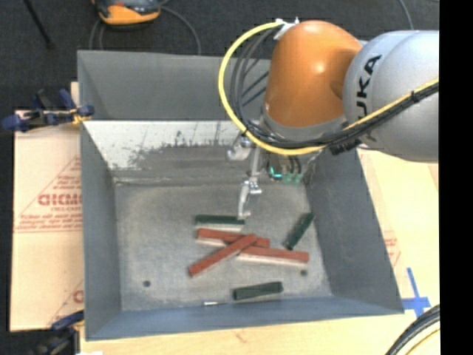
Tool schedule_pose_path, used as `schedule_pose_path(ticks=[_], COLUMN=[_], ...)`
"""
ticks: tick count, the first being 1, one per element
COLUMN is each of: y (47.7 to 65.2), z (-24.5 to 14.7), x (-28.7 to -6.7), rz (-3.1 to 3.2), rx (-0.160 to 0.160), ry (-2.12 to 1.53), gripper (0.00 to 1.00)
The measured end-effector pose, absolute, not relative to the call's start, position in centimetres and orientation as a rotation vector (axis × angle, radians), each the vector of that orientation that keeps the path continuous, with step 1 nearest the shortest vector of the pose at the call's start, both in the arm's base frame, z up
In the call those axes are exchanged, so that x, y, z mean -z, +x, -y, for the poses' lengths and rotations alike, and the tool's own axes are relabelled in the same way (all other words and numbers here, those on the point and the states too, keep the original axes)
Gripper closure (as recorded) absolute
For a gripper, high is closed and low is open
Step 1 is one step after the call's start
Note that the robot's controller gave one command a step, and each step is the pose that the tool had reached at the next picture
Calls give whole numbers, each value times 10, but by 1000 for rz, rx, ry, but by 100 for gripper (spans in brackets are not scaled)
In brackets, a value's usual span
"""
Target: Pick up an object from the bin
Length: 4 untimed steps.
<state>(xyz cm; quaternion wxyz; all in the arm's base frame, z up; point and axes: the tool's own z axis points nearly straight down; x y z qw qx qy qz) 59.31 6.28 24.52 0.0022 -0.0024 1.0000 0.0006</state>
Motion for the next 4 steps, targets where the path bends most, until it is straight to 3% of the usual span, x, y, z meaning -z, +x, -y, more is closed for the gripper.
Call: schedule_pose_path(ticks=[1,2,3,4], y=[563,555,552,552], z=[-53,-58,-27,-27], x=[-209,-156,-87,-87], rz=[-3128,-3135,-3082,-3082], rx=[0,0,-15,-15], ry=[-49,-47,45,46], gripper=[0,0,100,100])
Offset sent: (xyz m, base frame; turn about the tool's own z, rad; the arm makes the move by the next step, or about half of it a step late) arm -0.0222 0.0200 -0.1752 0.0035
